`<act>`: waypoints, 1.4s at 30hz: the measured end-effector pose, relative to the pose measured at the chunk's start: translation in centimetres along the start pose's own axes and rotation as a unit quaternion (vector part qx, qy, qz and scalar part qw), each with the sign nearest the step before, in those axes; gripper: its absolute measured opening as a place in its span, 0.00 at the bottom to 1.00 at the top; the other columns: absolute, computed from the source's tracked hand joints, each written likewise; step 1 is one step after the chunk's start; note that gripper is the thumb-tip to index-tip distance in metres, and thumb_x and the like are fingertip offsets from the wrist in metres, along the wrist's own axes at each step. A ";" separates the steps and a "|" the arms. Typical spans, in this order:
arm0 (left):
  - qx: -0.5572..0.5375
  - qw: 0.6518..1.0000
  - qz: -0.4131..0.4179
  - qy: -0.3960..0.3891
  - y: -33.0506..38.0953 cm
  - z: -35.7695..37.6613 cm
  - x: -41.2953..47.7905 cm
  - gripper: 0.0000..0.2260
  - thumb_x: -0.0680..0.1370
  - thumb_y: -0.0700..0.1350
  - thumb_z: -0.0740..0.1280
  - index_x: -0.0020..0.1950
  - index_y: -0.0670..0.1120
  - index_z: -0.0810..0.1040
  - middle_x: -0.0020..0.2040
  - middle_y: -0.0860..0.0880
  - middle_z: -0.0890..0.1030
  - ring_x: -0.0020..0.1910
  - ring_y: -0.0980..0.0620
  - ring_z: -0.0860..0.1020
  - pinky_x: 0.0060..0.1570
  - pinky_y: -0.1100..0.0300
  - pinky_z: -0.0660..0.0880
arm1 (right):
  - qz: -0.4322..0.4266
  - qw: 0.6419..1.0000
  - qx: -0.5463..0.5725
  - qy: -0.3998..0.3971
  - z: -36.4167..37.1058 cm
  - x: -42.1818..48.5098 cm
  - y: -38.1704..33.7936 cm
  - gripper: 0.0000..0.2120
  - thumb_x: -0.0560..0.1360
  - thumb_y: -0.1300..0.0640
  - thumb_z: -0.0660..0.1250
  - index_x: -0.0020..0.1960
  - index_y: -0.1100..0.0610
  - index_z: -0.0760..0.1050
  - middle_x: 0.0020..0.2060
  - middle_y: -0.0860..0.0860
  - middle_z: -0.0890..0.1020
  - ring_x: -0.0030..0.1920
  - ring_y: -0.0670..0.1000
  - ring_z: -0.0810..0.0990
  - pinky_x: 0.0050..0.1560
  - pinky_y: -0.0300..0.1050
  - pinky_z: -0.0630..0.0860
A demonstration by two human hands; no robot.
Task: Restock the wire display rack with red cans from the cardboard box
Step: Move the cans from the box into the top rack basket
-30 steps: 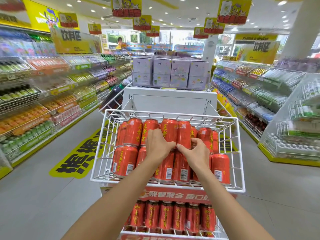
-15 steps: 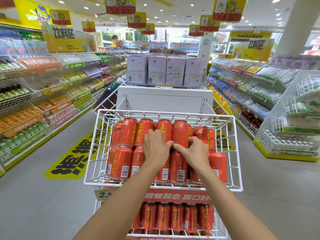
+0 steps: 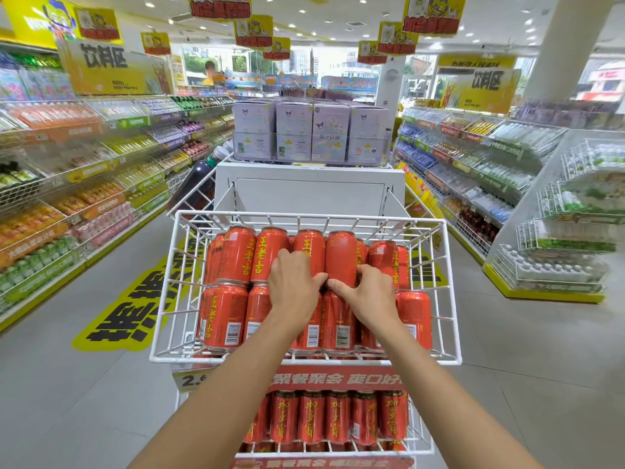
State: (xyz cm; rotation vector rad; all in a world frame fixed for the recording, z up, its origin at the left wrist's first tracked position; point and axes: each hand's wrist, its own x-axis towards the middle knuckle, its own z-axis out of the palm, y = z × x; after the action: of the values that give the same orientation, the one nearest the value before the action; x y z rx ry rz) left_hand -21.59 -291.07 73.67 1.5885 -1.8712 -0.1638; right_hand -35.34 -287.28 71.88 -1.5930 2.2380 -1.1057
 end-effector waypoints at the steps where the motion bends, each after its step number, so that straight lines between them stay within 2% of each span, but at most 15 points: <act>1: 0.000 1.000 -0.002 -0.001 0.1 -0.1 0.0 0.16 0.76 0.55 0.76 0.47 0.43 0.79 0.53 0.42 0.78 0.54 0.41 0.78 0.50 0.51 0.76 | 0.000 1.000 -0.003 0.000 0.0 0.0 0.0 0.22 0.73 0.38 0.76 0.48 0.57 0.80 0.42 0.52 0.84 0.46 0.56 0.83 0.47 0.56 0.81; 4: 0.000 1.000 -0.007 -0.010 0.3 -0.2 0.0 0.15 0.76 0.54 0.76 0.44 0.46 0.75 0.53 0.42 0.77 0.55 0.41 0.78 0.50 0.51 0.75 | 0.004 1.000 -0.005 -0.005 -0.1 0.1 -0.1 0.22 0.73 0.38 0.77 0.46 0.58 0.79 0.41 0.52 0.84 0.44 0.55 0.83 0.46 0.56 0.81; 11: 0.009 1.000 0.014 -0.012 0.5 -1.1 -0.4 0.15 0.79 0.54 0.72 0.53 0.42 0.79 0.56 0.42 0.77 0.59 0.40 0.77 0.56 0.49 0.74 | -0.005 0.999 -0.036 -0.027 -1.0 0.5 -0.6 0.24 0.74 0.38 0.76 0.45 0.61 0.79 0.39 0.55 0.83 0.43 0.57 0.82 0.43 0.57 0.81; 14: 0.055 0.995 0.075 -0.025 0.1 -2.1 -0.4 0.17 0.81 0.57 0.68 0.56 0.43 0.78 0.57 0.43 0.77 0.61 0.42 0.74 0.60 0.49 0.74 | -0.037 0.997 -0.057 -0.029 -1.9 0.4 -0.7 0.21 0.77 0.39 0.71 0.52 0.58 0.78 0.47 0.54 0.83 0.51 0.57 0.81 0.53 0.56 0.80; 17: 0.118 0.976 0.152 -0.101 -0.7 -3.9 -0.6 0.19 0.81 0.60 0.66 0.57 0.44 0.76 0.57 0.44 0.77 0.61 0.43 0.73 0.59 0.48 0.76 | -0.084 0.990 -0.100 -0.044 -3.2 -0.2 -0.7 0.22 0.81 0.40 0.66 0.63 0.57 0.77 0.57 0.57 0.82 0.61 0.60 0.79 0.62 0.58 0.78; 20: 0.193 0.942 0.222 -0.163 -1.4 -5.9 -1.5 0.24 0.81 0.63 0.64 0.63 0.44 0.76 0.59 0.44 0.78 0.61 0.43 0.75 0.59 0.47 0.77 | -0.123 0.973 -0.176 -0.082 -4.4 -1.2 -0.4 0.32 0.82 0.37 0.62 0.77 0.59 0.68 0.73 0.60 0.73 0.75 0.61 0.68 0.75 0.59 0.69; 24: 0.213 0.918 0.263 -0.207 -1.7 -7.1 -4.3 0.28 0.81 0.64 0.63 0.71 0.45 0.72 0.64 0.44 0.77 0.65 0.42 0.74 0.61 0.43 0.76 | -0.172 0.947 -0.241 -0.123 -6.2 -4.2 0.0 0.37 0.82 0.34 0.57 0.83 0.54 0.59 0.81 0.60 0.62 0.82 0.61 0.57 0.80 0.63 0.60; 28: 0.227 0.895 0.332 -0.194 -0.9 -7.2 -8.2 0.32 0.81 0.66 0.62 0.76 0.45 0.69 0.70 0.42 0.75 0.69 0.41 0.73 0.65 0.44 0.74 | -0.170 0.937 -0.278 -0.124 -8.1 -9.1 1.0 0.36 0.82 0.33 0.56 0.84 0.50 0.56 0.82 0.58 0.59 0.83 0.61 0.54 0.80 0.66 0.57; 36: 0.170 0.882 0.391 -0.201 1.1 -4.4 -16.7 0.31 0.80 0.66 0.61 0.74 0.44 0.70 0.65 0.41 0.77 0.64 0.40 0.75 0.63 0.43 0.74 | -0.115 0.935 -0.309 -0.133 -11.0 -18.6 6.4 0.35 0.81 0.34 0.60 0.82 0.52 0.62 0.78 0.59 0.66 0.79 0.61 0.62 0.76 0.63 0.64; 39: 0.162 0.876 0.385 -0.240 0.7 -2.0 -20.5 0.31 0.81 0.66 0.60 0.74 0.44 0.70 0.67 0.41 0.77 0.66 0.40 0.75 0.62 0.43 0.75 | -0.095 0.931 -0.314 -0.160 -10.6 -21.8 9.4 0.34 0.82 0.35 0.60 0.82 0.50 0.61 0.78 0.59 0.67 0.79 0.61 0.63 0.76 0.61 0.65; 42: 0.175 0.867 0.370 -0.286 0.2 0.5 -23.6 0.32 0.80 0.67 0.59 0.73 0.44 0.70 0.66 0.42 0.76 0.65 0.40 0.75 0.62 0.43 0.76 | -0.078 0.923 -0.322 -0.194 -9.6 -23.9 12.2 0.35 0.83 0.37 0.59 0.83 0.54 0.59 0.77 0.60 0.67 0.78 0.62 0.63 0.75 0.59 0.65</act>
State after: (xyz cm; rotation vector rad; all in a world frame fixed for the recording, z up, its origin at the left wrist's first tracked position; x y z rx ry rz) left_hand -21.19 -269.58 63.93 0.9505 -2.9912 0.0627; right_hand -39.66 -260.12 64.38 -2.0204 2.3319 -0.0118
